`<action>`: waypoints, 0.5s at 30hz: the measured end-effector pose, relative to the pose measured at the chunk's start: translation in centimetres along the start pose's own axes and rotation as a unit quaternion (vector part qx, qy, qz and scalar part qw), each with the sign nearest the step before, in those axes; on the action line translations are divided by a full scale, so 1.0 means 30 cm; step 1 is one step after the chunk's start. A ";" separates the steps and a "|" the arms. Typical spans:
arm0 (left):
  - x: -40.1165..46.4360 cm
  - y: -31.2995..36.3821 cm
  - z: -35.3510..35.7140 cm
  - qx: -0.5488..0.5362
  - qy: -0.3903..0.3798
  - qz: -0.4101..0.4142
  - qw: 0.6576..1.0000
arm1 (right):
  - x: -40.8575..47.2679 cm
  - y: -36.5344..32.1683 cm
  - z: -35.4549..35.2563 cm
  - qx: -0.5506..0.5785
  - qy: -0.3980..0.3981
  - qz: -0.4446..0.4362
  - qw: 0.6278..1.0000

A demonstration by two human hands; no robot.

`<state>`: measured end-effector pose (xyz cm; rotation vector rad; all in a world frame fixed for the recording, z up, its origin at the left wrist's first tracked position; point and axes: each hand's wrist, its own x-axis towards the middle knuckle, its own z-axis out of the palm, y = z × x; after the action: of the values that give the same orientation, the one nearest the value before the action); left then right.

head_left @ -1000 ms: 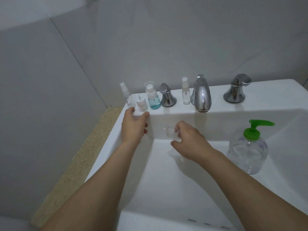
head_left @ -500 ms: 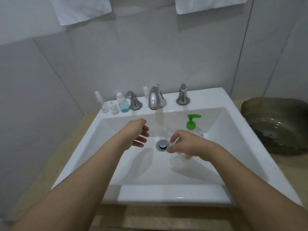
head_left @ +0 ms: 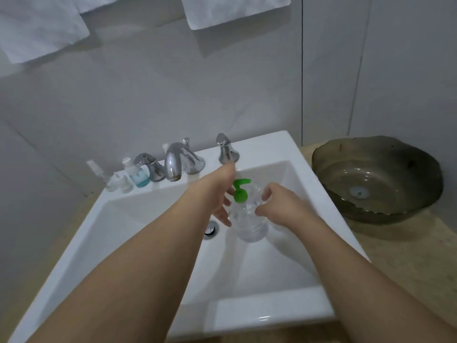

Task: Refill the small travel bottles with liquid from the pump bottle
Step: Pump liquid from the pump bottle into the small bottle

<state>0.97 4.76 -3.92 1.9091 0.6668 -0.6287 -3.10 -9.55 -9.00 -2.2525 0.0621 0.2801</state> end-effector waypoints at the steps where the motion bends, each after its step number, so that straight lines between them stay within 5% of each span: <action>1: 0.010 0.007 0.013 -0.001 0.002 0.003 1.000 | 0.006 0.005 0.000 0.000 0.003 -0.009 1.000; 15: 0.081 0.042 0.036 0.089 0.014 0.011 0.996 | 0.030 0.013 0.003 -0.044 0.029 -0.077 0.996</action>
<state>3.43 3.74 -5.18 2.0909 0.6237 -0.6675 -2.30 -9.68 -9.55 -2.3376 -0.0943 0.1381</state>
